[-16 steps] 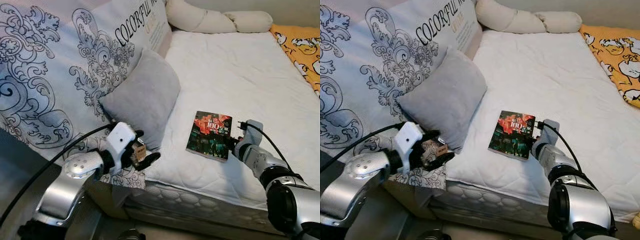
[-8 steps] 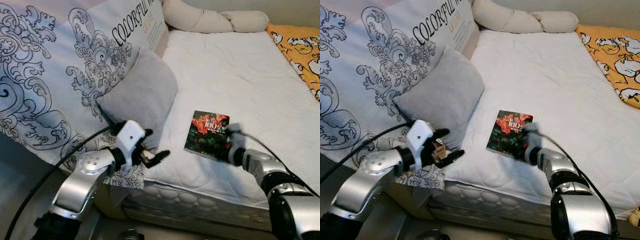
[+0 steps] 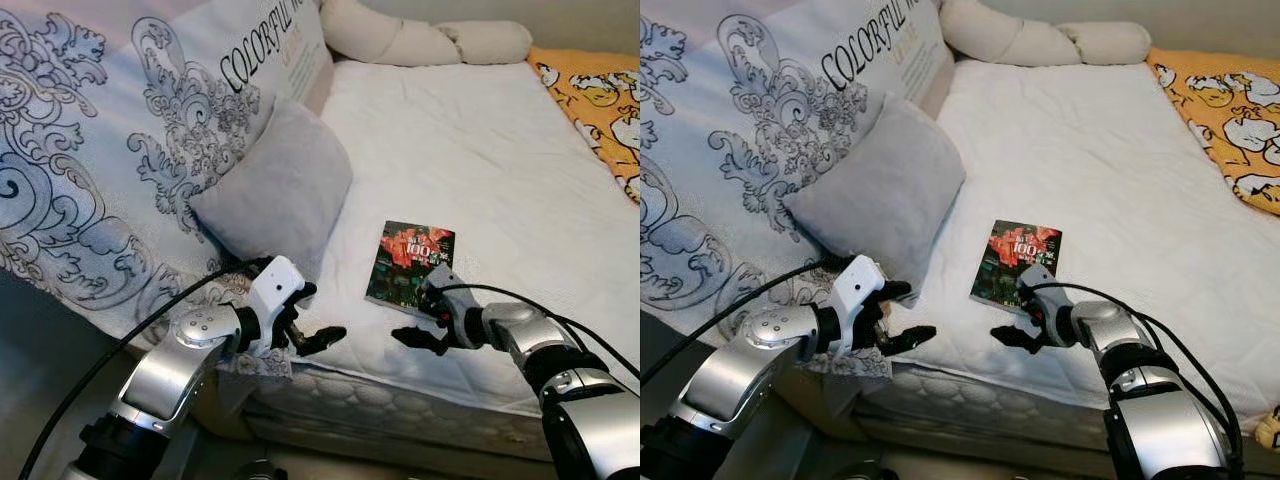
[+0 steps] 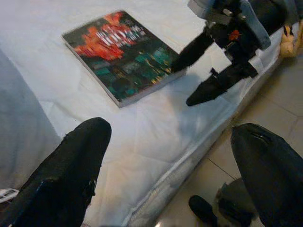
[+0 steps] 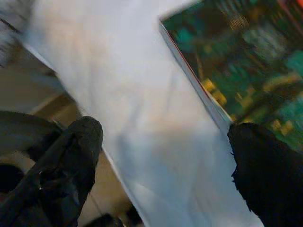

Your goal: Clean up the room

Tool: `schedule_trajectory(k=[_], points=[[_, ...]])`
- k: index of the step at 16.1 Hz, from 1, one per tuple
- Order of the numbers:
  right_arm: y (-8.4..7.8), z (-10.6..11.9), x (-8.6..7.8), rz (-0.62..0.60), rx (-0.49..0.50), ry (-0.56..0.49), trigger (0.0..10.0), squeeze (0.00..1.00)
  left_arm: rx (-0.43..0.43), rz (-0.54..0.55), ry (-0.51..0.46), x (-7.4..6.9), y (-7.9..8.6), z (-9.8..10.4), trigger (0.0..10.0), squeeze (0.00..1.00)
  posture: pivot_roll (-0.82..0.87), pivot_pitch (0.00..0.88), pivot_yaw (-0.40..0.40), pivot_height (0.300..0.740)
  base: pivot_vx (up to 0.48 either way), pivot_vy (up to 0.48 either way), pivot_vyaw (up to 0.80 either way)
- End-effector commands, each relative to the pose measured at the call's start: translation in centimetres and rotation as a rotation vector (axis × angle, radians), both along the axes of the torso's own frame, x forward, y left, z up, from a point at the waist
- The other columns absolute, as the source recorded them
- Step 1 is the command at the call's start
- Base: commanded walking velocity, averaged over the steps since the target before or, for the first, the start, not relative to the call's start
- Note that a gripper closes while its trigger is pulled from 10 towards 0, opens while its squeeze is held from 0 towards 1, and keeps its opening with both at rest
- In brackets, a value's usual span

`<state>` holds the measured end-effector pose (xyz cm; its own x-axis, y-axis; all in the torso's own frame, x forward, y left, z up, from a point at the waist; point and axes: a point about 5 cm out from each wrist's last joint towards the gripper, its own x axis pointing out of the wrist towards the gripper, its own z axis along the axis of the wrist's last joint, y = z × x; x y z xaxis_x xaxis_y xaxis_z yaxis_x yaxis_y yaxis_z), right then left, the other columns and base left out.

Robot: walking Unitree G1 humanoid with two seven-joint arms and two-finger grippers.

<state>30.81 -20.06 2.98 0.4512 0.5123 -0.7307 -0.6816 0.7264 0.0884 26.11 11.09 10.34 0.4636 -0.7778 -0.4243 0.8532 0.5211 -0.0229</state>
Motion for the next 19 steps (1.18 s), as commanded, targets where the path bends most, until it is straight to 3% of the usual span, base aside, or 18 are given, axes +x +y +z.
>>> schedule_trajectory(k=[1, 3, 5, 6, 10, 14, 17, 18, 19], points=[[-0.3, 0.0, 0.1, -0.01, -0.033, -0.006, 10.0, 1.0, 0.023, -0.012, -0.001, 0.2, 0.1, 0.2, 10.0, 0.0, 0.01, 0.0, 0.048, 0.74, 0.0, 0.0, 0.0], [-0.4, -0.4, 0.1, -0.033, -0.118, -0.032, 10.0, 1.0, 0.038, -0.013, 0.019, 0.1, 0.2, 0.1, 10.0, 0.0, 0.01, 0.0, 0.042, 0.74, 0.0, 0.0, 0.0], [-0.4, -0.5, 0.3, -0.057, -0.142, -0.061, 10.0, 1.0, 0.039, -0.011, 0.017, 0.1, 0.2, 0.1, 10.0, 0.0, 0.02, 0.0, 0.036, 0.74, 0.0, 0.0, 0.0], [-0.3, -0.2, 0.8, -0.101, -0.168, -0.118, 10.0, 1.0, 0.038, -0.007, 0.013, 0.2, 0.1, 0.1, 10.0, 0.0, 0.02, 0.0, 0.025, 0.74, 0.0, 0.0, 0.0], [0.0, 0.4, 1.4, -0.093, -0.16, -0.175, 10.0, 1.0, 0.035, 0.006, 0.007, 0.1, 0.1, 0.1, 10.0, 0.0, 0.02, 0.0, 0.013, 0.74, 0.0, 0.0, 0.0], [-0.8, 0.8, 1.9, -0.039, -0.397, -0.319, 10.0, 1.0, 0.037, 0.008, -0.003, 0.3, -0.1, 0.2, 10.0, 0.0, 0.02, 0.0, 0.018, 0.74, 0.0, 0.0, 0.0], [-0.5, 0.8, 2.0, -0.011, -0.432, -0.345, 10.0, 1.0, 0.038, 0.004, -0.005, 0.4, -0.1, 0.2, 10.0, 0.0, 0.01, 0.0, 0.021, 0.74, 0.0, 0.0, 0.0], [-0.6, 0.7, 2.0, 0.021, -0.506, -0.37, 10.0, 1.0, 0.039, 0.005, -0.008, 0.6, -0.2, 0.2, 10.0, 0.0, 0.01, 0.0, 0.016, 0.74, 0.0, 0.0, 0.0], [-0.6, 0.8, 2.1, 0.015, -0.519, -0.38, 10.0, 1.0, 0.039, 0.005, -0.008, 0.6, -0.3, 0.2, 10.0, 0.0, 0.01, 0.0, 0.015, 0.74, 0.0, 0.0, 0.0]])
